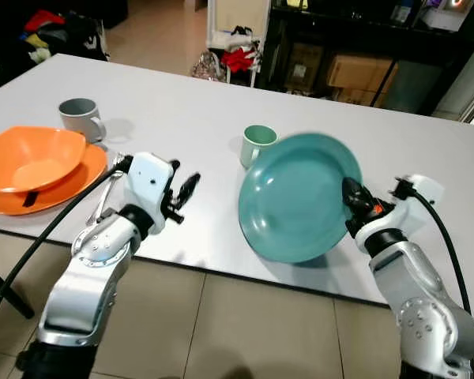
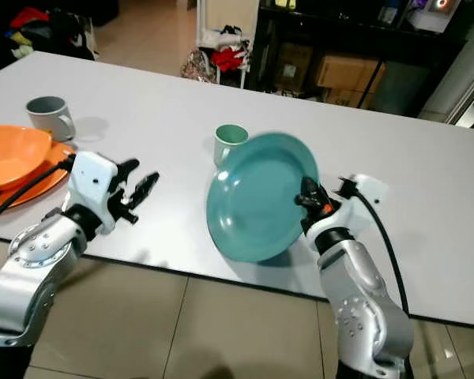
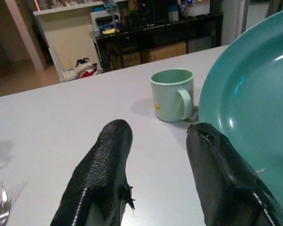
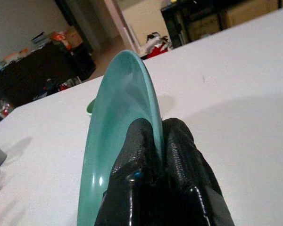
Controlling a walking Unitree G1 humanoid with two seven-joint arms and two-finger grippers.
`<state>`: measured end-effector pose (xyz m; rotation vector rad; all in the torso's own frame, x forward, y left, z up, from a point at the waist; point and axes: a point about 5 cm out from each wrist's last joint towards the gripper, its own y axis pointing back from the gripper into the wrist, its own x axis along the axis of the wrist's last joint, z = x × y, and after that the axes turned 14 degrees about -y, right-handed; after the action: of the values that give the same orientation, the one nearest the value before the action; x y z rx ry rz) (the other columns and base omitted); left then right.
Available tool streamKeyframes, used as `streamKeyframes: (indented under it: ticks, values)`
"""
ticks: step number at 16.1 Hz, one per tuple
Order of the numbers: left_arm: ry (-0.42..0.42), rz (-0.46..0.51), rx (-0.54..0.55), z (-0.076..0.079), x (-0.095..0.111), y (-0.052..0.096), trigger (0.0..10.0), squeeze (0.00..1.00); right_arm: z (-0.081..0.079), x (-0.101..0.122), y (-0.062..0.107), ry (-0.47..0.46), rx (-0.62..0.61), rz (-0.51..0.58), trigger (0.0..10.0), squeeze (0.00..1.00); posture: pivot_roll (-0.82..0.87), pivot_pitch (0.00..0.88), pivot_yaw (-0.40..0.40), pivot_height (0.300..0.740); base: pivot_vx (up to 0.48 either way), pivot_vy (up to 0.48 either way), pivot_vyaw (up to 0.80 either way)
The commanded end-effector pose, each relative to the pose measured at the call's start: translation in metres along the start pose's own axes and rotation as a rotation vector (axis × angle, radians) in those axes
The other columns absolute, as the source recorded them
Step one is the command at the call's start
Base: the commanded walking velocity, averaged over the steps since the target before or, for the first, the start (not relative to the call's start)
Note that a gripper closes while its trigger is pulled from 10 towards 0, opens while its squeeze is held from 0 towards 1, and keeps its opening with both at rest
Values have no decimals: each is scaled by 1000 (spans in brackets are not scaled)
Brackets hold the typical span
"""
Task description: Setting the table
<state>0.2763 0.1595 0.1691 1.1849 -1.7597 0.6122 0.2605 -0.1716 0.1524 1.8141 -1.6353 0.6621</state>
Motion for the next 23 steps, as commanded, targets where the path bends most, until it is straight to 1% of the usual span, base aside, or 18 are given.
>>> streamKeyframes:
  ticks: [1, 3, 4, 5, 6, 9, 10, 11, 13, 14, 15, 16, 18, 19, 20, 21, 23]
  values:
    - [7, 5, -47, 3, 1, -1, 10000, 0, -2, 11, -1, -50, 0, 41, 10000, 0, 89, 0, -80, 740, 0, 0, 0]
    - [5, 7, -96, 4, 0, 3, 10000, 0, 13, 8, 1, -201, -102, 16, 10000, 0, 88, 0, -80, 740, 0, 0, 0]
    - [2, 8, -106, 5, 0, 3, 10000, 0, 16, 5, 1, -237, -119, 2, 10000, 0, 88, 0, -80, 740, 0, 0, 0]
    - [5, 13, -130, 7, 1, 4, 10000, 0, 22, 1, 1, -287, -159, -30, 10000, 0, 85, 0, -73, 740, 0, 0, 0]
    - [7, 27, -197, 13, 3, 5, 10000, 0, 34, -12, 2, -370, -219, -118, 10000, 0, 82, 0, -71, 740, 0, 0, 0]
    - [19, 8, -296, 23, -1, 10, 10000, 0, 38, -19, -3, -503, -239, -151, 10000, 0, 75, 0, -65, 740, 0, 0, 0]
    - [30, -7, -322, 25, -4, 11, 10000, 0, 39, -21, -7, -529, -240, -168, 10000, 0, 75, 0, -63, 740, 0, 0, 0]
    - [41, -14, -337, 25, -7, 13, 10000, 0, 40, -25, -12, -527, -243, -191, 10000, 0, 75, 0, -62, 740, 0, 0, 0]
    - [65, -16, -340, 23, -8, 13, 10000, 0, 43, -32, -22, -540, -248, -228, 10000, 0, 78, 0, -65, 740, 0, 0, 0]
    - [79, -17, -334, 21, -9, 13, 10000, 0, 44, -40, -29, -583, -247, -261, 10000, 0, 83, 0, -66, 740, 0, 0, 0]
    - [74, -21, -332, 20, -9, 14, 10000, 0, 45, -45, -33, -579, -260, -283, 10000, 0, 90, 0, -68, 740, 0, 0, 0]
    - [70, -23, -333, 20, -10, 14, 10000, 0, 46, -47, -35, -564, -268, -288, 10000, 0, 90, 0, -68, 740, 0, 0, 0]
    - [65, -26, -334, 19, -9, 14, 10000, 0, 49, -47, -39, -561, -286, -264, 10000, 0, 94, 0, -71, 740, 0, 0, 0]
    - [64, -29, -335, 19, -9, 15, 10000, 0, 53, -47, -41, -574, -300, -253, 10000, 757, 96, 0, -70, 740, 0, 0, 0]
    - [64, -29, -335, 19, -9, 15, 10000, 0, 54, -47, -41, -577, -304, -252, 10000, 757, 96, 0, -70, 740, 0, 0, 0]
    - [63, -29, -334, 18, -9, 15, 10000, 0, 57, -45, -41, -581, -313, -234, 10000, 1000, 94, 0, -68, 740, 0, 0, 0]
    - [58, -30, -333, 17, -9, 13, 10000, 0, 66, -41, -39, -588, -333, -202, 10000, 1000, 84, 0, -56, 740, 0, 0, 0]
